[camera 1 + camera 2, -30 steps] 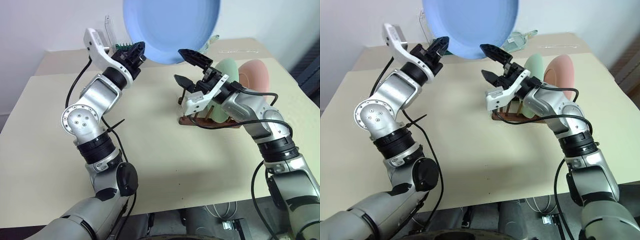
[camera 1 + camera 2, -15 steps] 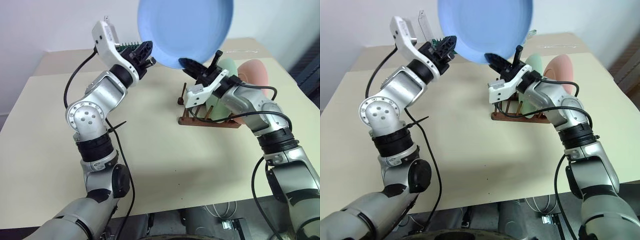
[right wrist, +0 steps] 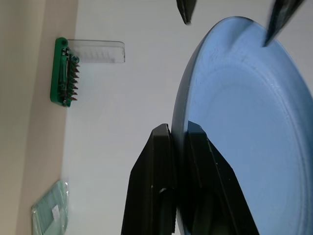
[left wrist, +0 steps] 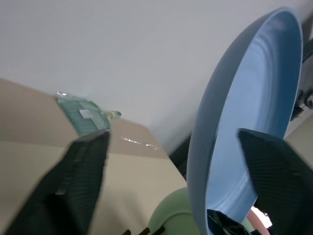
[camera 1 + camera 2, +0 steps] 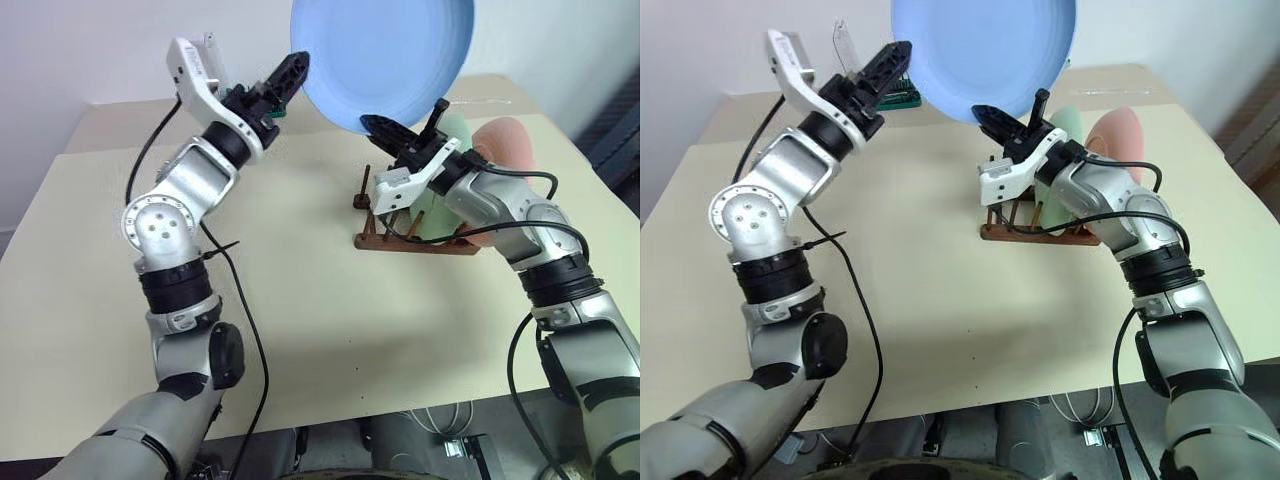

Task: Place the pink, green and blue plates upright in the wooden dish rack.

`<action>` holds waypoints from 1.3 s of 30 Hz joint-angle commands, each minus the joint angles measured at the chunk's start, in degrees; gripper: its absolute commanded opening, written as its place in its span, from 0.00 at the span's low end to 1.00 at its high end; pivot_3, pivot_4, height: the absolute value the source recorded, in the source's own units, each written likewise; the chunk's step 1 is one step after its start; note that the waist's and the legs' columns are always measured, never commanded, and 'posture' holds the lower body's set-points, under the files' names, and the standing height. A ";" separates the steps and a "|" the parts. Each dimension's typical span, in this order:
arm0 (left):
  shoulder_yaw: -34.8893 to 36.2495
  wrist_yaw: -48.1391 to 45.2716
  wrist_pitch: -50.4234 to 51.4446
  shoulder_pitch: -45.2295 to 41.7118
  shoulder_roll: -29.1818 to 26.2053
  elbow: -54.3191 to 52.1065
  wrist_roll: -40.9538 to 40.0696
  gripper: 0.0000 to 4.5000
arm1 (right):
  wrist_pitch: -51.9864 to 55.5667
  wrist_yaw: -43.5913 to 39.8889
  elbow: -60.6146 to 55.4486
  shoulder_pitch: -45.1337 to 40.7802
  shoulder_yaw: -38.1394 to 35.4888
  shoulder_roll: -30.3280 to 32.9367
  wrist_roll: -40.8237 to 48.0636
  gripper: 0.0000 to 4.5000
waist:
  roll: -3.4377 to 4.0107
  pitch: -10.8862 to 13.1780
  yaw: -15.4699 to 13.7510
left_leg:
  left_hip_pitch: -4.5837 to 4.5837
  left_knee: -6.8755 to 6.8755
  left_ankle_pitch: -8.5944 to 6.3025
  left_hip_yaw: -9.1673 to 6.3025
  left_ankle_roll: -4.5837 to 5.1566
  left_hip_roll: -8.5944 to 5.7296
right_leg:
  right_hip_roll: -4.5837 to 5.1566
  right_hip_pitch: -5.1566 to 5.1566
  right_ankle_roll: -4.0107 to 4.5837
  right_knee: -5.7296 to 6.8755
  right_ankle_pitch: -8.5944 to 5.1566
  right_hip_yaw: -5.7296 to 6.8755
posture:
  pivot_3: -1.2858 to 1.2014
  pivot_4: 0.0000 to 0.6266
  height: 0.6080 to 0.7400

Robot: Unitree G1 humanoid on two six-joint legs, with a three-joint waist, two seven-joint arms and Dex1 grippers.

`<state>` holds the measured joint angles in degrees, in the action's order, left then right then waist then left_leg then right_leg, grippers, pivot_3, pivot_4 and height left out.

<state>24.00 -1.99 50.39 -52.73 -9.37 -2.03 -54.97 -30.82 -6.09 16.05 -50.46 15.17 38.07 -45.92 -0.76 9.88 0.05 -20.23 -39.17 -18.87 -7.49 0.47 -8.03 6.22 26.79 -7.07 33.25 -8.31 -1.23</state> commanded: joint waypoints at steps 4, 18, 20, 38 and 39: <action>1.59 -13.98 -7.79 -8.37 -13.97 11.37 3.65 0.99 | -0.29 -1.56 -3.16 -7.86 -8.00 0.03 14.92 0.00 | -0.02 0.01 0.72 | -0.09 0.05 0.02 -0.07 -0.04 0.11 | -0.11 0.00 0.09 -0.13 0.06 0.04 | 0.52 0.24 1.00; -14.53 -45.19 -18.31 2.67 -25.72 7.18 16.88 0.99 | 41.60 -16.52 -22.75 -11.11 -24.82 -17.35 90.34 0.00 | 0.12 0.04 1.14 | -0.19 0.11 -0.07 -0.14 -0.17 0.53 | -0.43 0.15 0.33 -0.09 0.20 0.11 | 0.52 0.24 1.00; -13.96 -47.04 -20.14 3.41 -25.61 7.20 17.21 0.99 | 49.07 -14.45 -26.02 -10.15 -26.12 -17.32 97.40 0.00 | 0.13 0.03 1.04 | -0.20 0.12 -0.09 -0.14 -0.20 0.60 | -0.50 0.18 0.37 -0.07 0.22 0.12 | 0.52 0.24 1.00; -15.28 -66.92 -23.64 10.76 -31.85 2.89 16.89 0.99 | 66.13 20.46 -38.11 11.02 -33.61 -20.77 132.74 0.00 | 0.26 0.02 0.79 | -0.15 0.13 -0.12 0.13 -0.18 0.77 | -0.62 0.20 0.50 -0.07 0.31 0.04 | 0.52 0.24 1.00; -15.19 -66.96 -23.65 10.66 -31.69 2.98 16.88 0.99 | 66.04 20.73 -38.51 11.46 -33.49 -20.86 132.87 0.00 | 0.27 0.03 0.81 | -0.15 0.12 -0.12 0.16 -0.18 0.77 | -0.62 0.20 0.49 -0.07 0.31 0.02 | 0.52 0.24 1.00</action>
<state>7.94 -69.32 27.83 -41.01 -40.82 1.40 -38.03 36.42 14.09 -18.72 -37.81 -18.03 17.09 85.33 -0.49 9.92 0.85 -20.40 -39.08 -18.99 -7.29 0.29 -7.26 5.60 27.01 -6.58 33.18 -7.99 -1.24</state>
